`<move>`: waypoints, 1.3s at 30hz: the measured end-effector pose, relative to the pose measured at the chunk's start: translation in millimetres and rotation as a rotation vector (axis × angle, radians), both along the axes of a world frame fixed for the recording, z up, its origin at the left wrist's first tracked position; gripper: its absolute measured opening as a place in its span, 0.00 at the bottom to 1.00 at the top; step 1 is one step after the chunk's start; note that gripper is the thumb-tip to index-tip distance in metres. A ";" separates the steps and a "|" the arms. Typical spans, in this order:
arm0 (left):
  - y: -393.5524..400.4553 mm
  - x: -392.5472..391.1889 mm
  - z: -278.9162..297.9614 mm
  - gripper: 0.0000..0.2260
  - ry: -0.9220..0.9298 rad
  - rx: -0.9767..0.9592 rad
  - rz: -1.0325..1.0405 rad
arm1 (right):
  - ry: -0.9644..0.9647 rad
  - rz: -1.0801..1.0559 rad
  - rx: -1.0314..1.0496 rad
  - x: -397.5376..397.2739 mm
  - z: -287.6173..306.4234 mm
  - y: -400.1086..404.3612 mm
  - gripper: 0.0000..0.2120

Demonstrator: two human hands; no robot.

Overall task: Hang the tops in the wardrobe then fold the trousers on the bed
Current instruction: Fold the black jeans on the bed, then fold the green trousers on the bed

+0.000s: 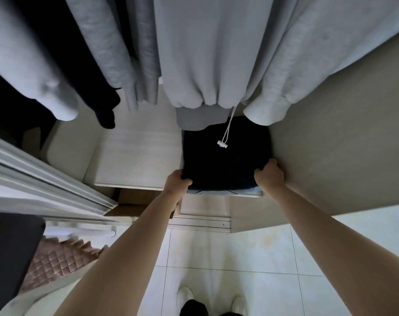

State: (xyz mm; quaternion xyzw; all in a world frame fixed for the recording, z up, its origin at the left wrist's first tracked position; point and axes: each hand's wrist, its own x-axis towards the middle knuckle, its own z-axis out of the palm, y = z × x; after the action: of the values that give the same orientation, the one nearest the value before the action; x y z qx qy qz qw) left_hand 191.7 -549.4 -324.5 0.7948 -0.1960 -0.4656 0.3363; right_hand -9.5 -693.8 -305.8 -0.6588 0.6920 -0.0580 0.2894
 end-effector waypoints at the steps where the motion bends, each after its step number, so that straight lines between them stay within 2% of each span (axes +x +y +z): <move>1: 7.8 -2.8 3.7 0.19 0.033 0.019 0.004 | 0.001 0.027 -0.004 -1.0 3.3 7.6 0.20; 4: 35.1 -14.7 20.9 0.19 0.194 0.002 0.155 | -0.035 0.094 0.007 -8.4 11.3 32.1 0.21; 9: 77.0 -42.2 62.7 0.09 0.263 -0.082 0.376 | -0.063 0.240 0.121 -23.9 26.3 63.7 0.23; 12: 108.7 -67.1 90.7 0.14 0.425 -0.157 0.533 | -0.026 0.418 0.157 -30.3 39.8 88.6 0.20; 13: 116.7 -76.0 96.6 0.12 0.422 -0.169 0.581 | -0.045 0.453 0.168 -32.8 42.6 97.0 0.19; 16: 152.3 -114.2 114.1 0.09 0.240 -0.204 0.727 | -0.165 0.580 0.235 -41.2 58.4 128.9 0.20; 23: 264.1 -250.3 127.6 0.10 0.077 -0.269 1.199 | -0.211 0.988 0.351 -76.8 79.3 208.2 0.15; 31: 388.0 -441.2 129.0 0.11 -0.066 -0.230 1.800 | -0.067 1.490 0.410 -140.7 76.5 348.1 0.14; 37: 450.3 -622.3 116.1 0.11 -0.097 -0.192 2.316 | 0.073 1.977 0.485 -248.2 75.0 482.6 0.09; 39: 458.2 -676.4 109.6 0.11 -0.086 -0.186 2.428 | 0.122 2.095 0.502 -284.3 72.6 512.7 0.08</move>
State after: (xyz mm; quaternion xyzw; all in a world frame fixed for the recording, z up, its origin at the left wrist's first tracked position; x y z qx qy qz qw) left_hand -484.7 -91.2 -215.0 0.4491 0.6311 0.1943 0.6019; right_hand -293.7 -181.1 -233.2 -0.8469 -0.2106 0.3950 0.2871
